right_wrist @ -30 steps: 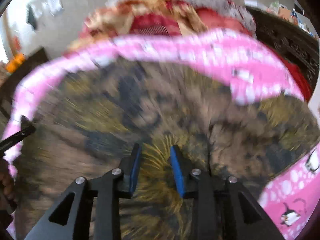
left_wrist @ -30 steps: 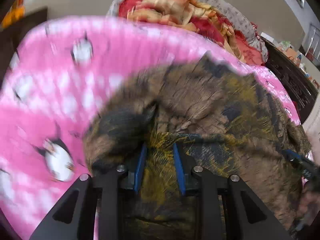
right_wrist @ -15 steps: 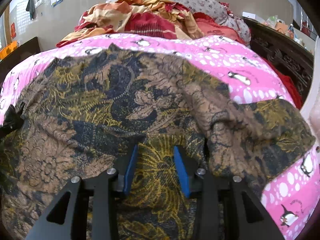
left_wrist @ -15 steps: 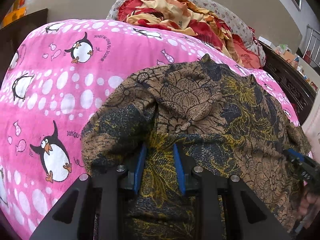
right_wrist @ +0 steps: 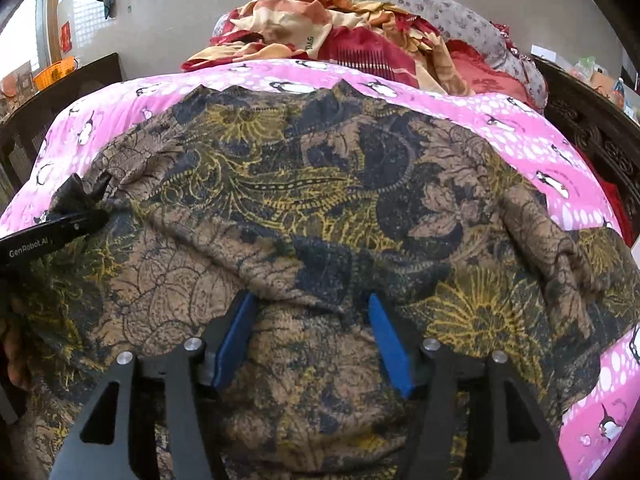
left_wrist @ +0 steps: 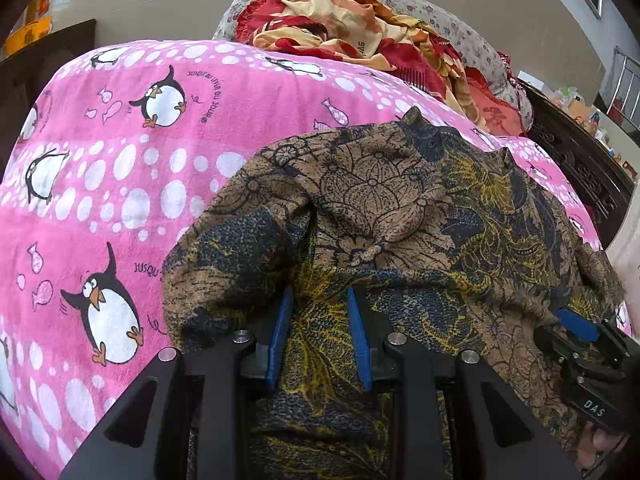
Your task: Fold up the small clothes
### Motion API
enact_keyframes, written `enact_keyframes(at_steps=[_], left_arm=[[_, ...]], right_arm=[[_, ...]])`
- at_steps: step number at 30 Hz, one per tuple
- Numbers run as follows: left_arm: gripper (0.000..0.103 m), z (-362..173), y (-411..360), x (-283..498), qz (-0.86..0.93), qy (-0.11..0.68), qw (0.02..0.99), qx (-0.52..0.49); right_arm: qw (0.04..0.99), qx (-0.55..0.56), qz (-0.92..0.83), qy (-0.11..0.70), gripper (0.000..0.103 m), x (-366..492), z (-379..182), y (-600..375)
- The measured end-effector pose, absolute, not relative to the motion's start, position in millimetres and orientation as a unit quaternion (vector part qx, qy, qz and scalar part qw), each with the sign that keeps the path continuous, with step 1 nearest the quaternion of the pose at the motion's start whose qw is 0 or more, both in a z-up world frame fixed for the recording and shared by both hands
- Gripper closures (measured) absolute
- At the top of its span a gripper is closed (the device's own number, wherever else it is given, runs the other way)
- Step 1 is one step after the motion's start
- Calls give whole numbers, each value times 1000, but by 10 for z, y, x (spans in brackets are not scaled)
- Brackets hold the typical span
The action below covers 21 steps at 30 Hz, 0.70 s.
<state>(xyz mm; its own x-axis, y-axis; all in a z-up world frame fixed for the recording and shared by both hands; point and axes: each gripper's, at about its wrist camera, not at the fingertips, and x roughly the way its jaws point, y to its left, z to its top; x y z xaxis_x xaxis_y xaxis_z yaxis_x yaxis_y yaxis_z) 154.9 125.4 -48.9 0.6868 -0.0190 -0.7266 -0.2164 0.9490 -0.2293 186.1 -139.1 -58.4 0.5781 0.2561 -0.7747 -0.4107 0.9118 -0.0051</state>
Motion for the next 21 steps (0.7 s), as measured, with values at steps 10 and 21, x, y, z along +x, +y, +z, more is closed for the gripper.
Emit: enact_keyframes(at_steps=[10, 21], left_arm=[[95, -489, 1262, 1548, 53, 391, 906, -152], [90, -73, 1037, 1246, 49, 355, 922, -146]], right_arm=[[875, -89, 192, 435, 31, 1630, -619, -1414], [869, -61, 206, 446, 26, 1707, -667, -1482]])
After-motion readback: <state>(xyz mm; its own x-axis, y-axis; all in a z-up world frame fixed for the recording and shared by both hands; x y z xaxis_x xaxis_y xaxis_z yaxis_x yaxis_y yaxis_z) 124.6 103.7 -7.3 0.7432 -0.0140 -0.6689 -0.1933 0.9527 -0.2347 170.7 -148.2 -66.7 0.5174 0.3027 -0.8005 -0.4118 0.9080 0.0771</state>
